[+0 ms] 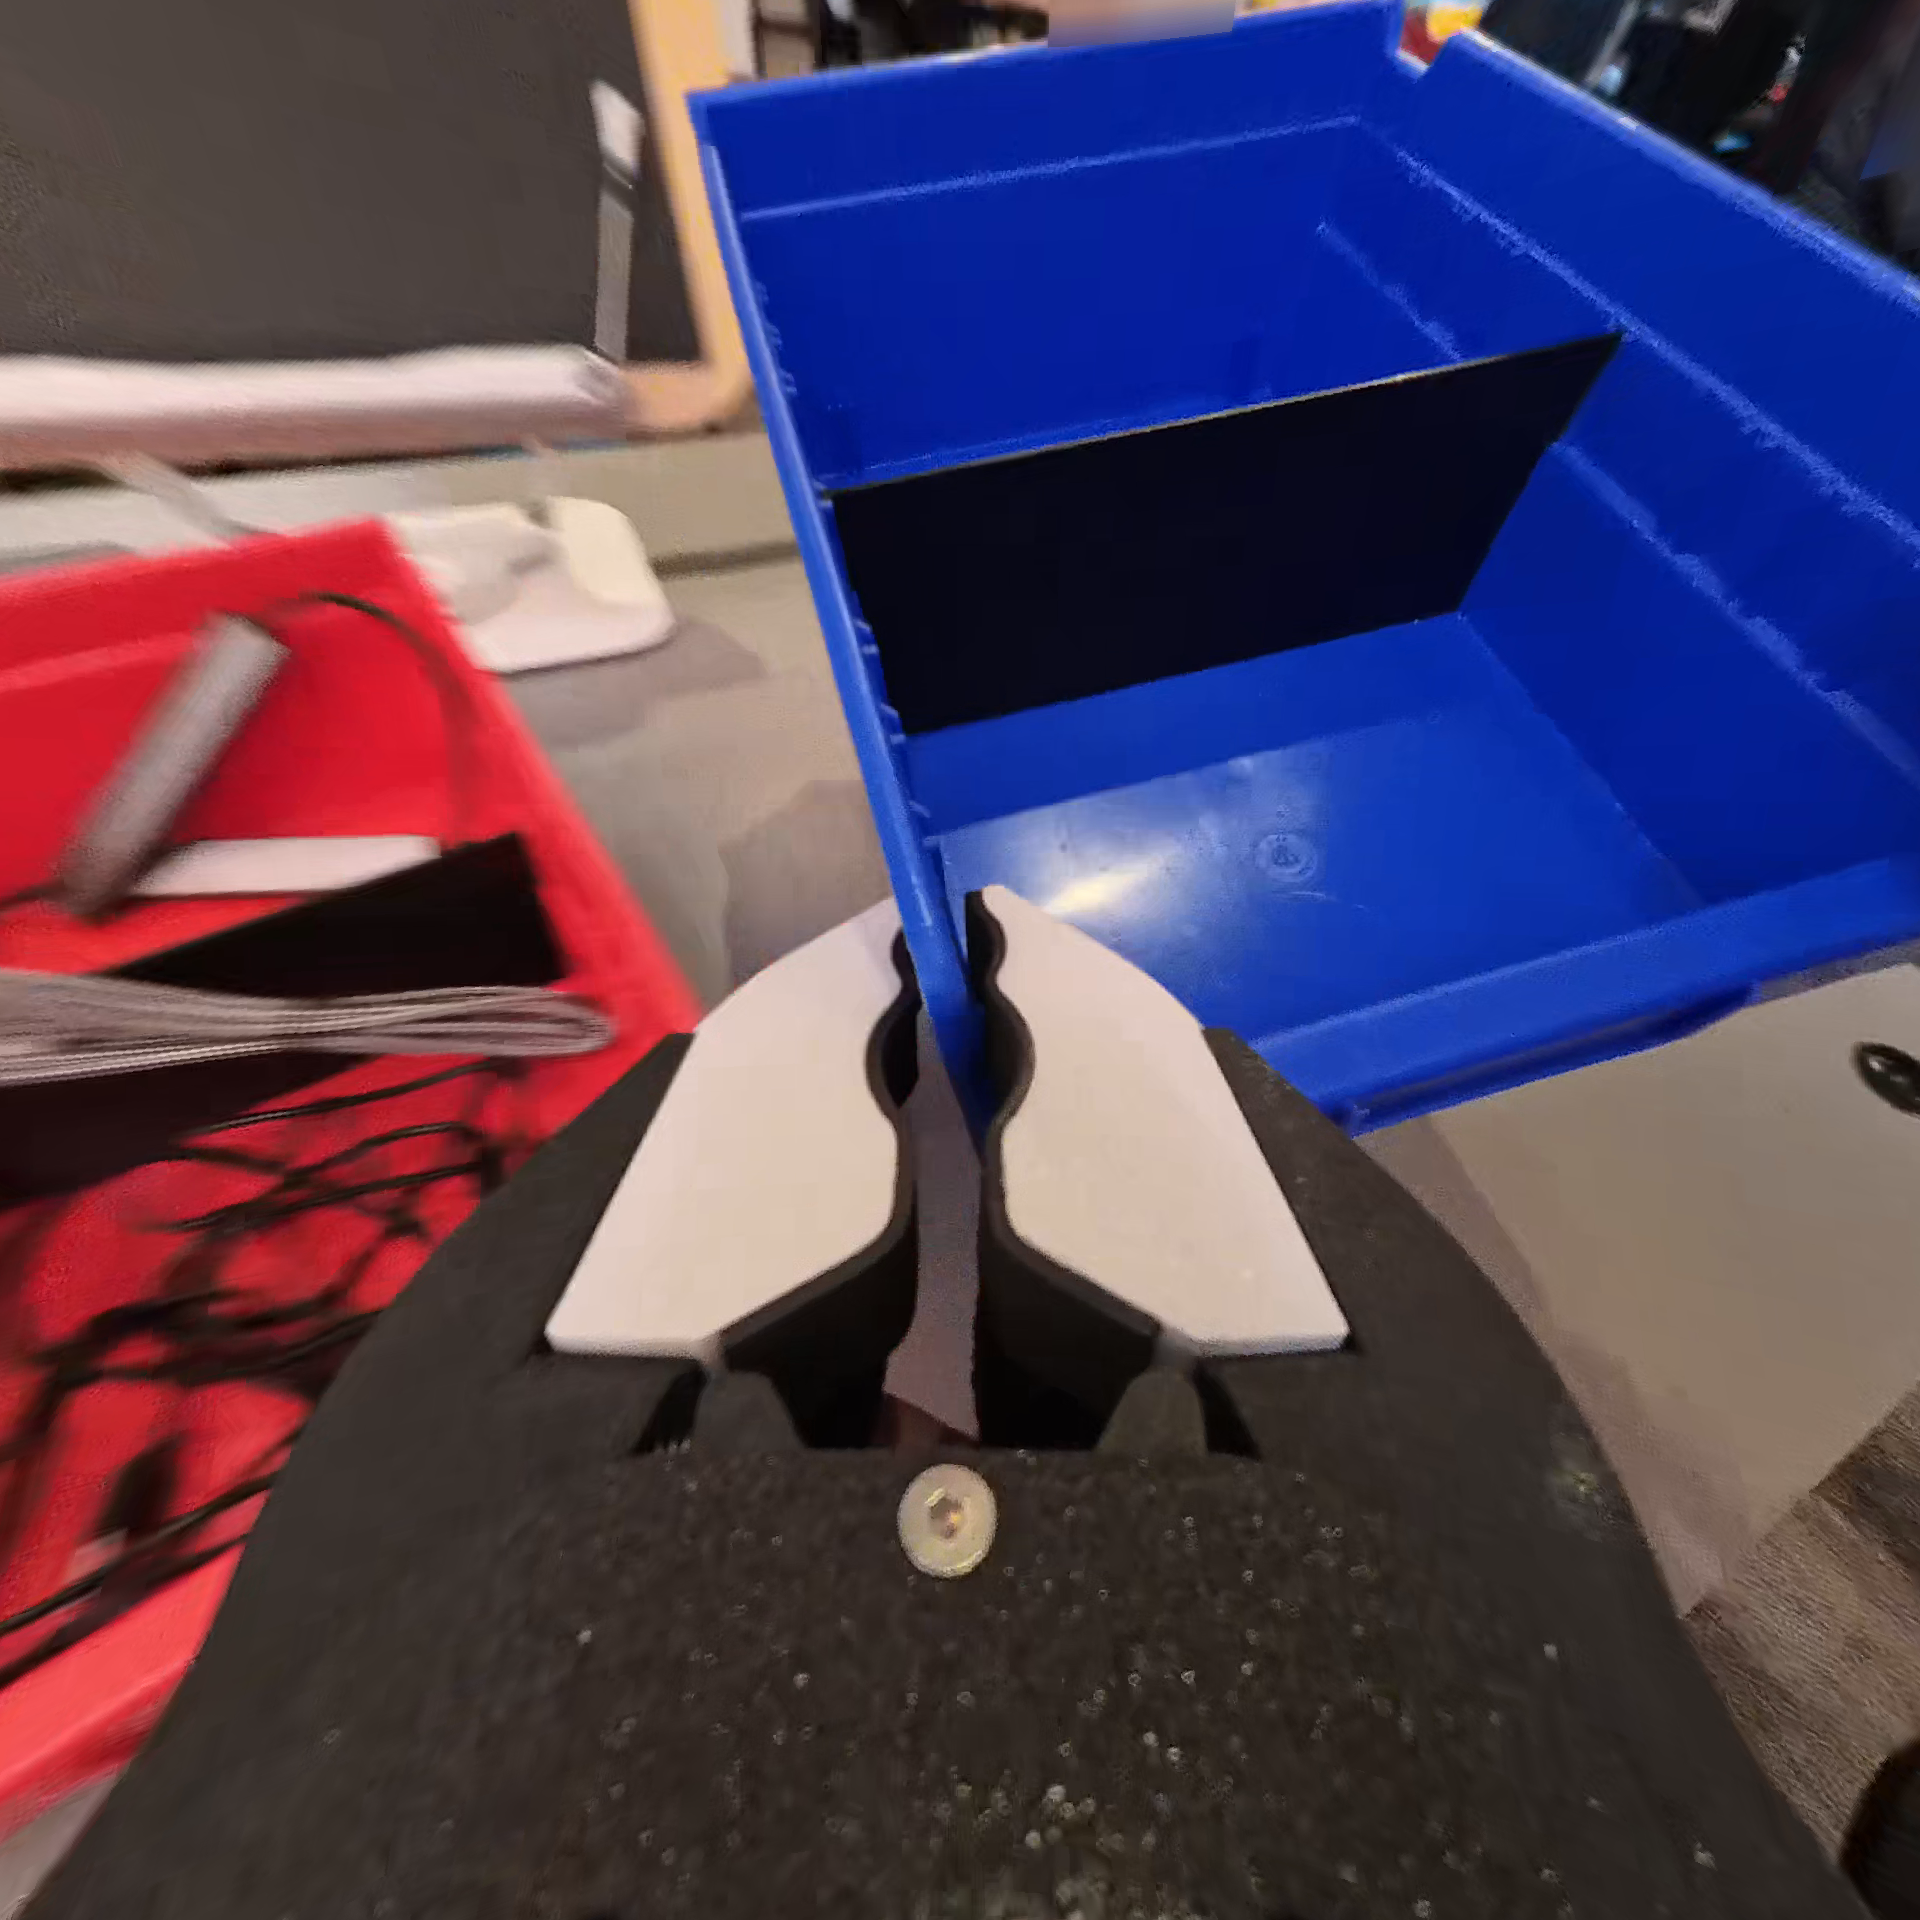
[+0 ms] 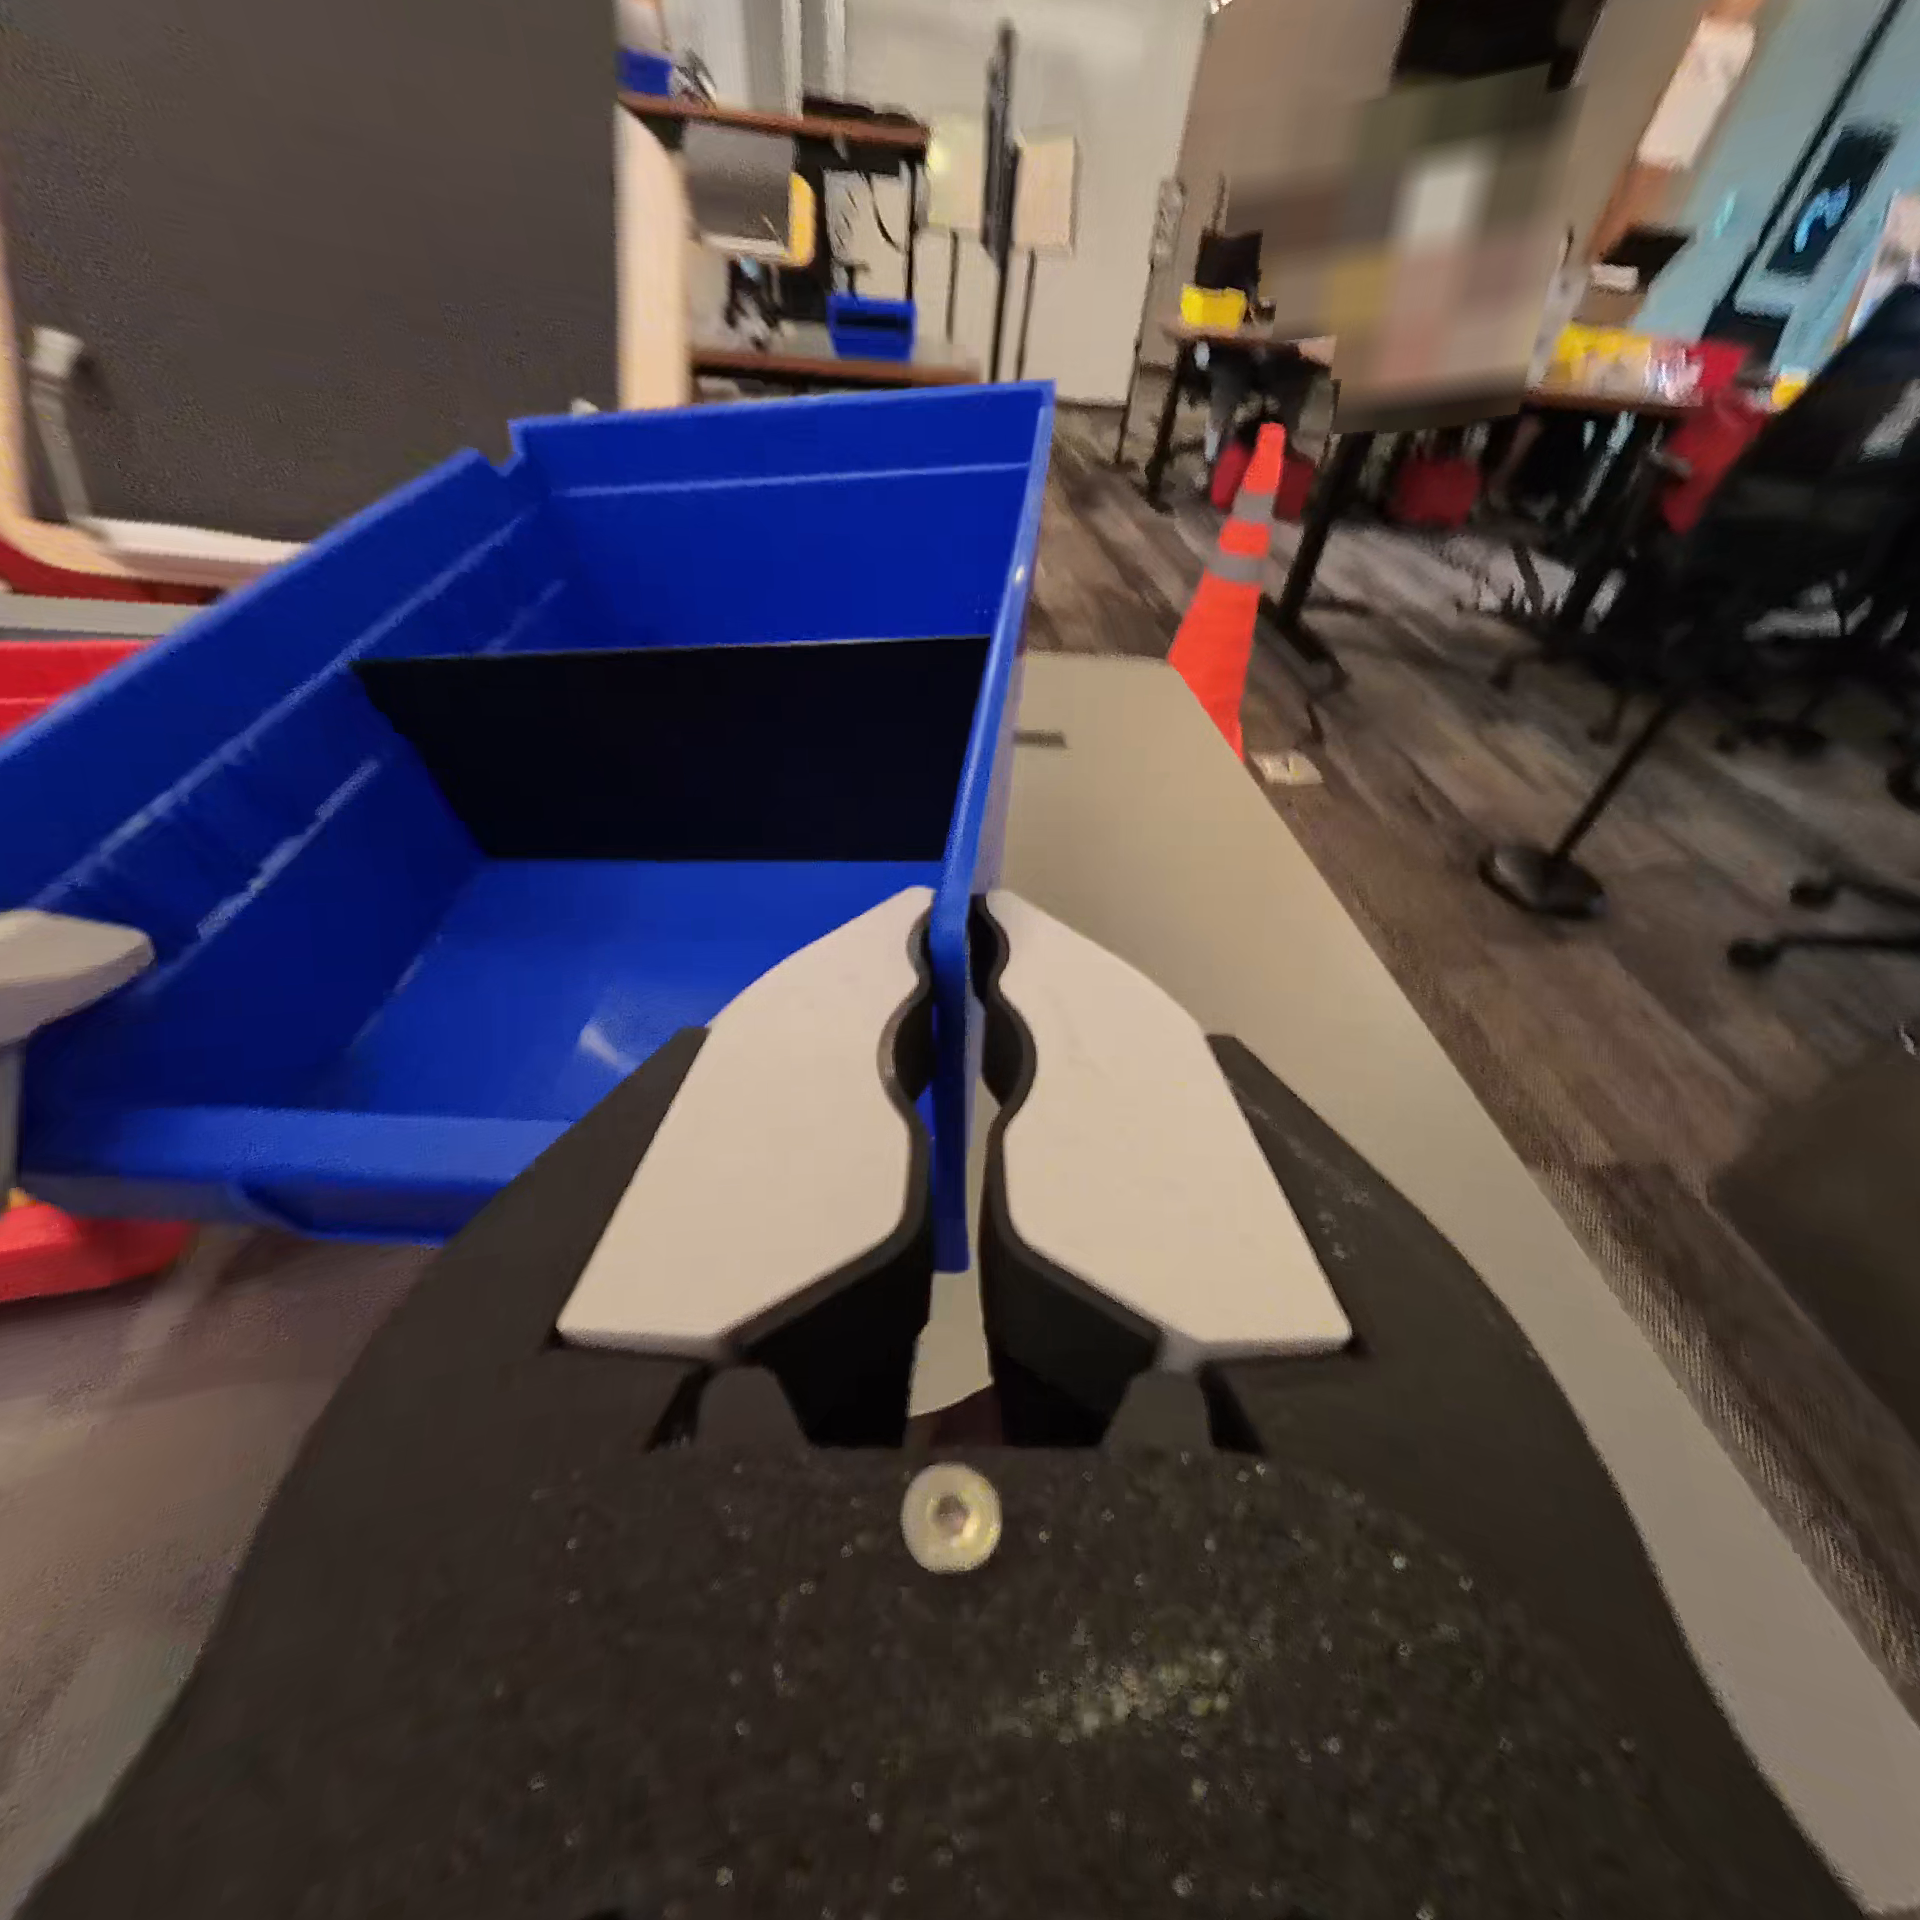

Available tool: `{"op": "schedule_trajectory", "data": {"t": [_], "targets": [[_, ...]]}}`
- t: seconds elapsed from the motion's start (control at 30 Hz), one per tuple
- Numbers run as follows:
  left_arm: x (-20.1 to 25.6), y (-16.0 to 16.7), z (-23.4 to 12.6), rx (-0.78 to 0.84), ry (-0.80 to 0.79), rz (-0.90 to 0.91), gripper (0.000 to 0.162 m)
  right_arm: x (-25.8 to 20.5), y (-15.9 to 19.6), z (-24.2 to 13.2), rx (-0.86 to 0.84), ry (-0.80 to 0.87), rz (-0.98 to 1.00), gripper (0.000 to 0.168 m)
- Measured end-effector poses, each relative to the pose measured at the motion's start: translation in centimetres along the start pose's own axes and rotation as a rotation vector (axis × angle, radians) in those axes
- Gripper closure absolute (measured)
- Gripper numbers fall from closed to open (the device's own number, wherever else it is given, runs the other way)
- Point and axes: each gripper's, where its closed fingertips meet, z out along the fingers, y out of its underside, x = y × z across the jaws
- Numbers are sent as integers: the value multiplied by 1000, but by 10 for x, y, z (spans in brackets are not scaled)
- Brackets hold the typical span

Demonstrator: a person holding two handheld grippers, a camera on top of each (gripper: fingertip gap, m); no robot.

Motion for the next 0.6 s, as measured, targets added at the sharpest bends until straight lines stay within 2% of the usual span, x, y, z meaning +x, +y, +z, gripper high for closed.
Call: {"op": "schedule_trajectory", "data": {"t": [0.1, 0.23, 0.4, 0.47, 0.53, 0.6], "targets": [[34, 32, 50, -108, 15, 18, 155, 46, 37, 33, -106, 1, 25, 165], [51, 43, 78, -130, -14, 64, 152, 74, 78, 74, -219, -88, 85, 165], [55, 52, 90, -156, -37, 93, 147, 81, 109, 95, -335, -155, 104, 165], [60, 54, 91, -155, -10, 105, 144, 84, 111, 97, -319, -151, 126, 165], [70, 54, 85, -171, 75, 77, 136, 87, 112, 97, -321, -155, 140, 165], [75, 47, 59, -162, 184, 14, 135, 94, 109, 93, -323, -135, 137, 157]]}}
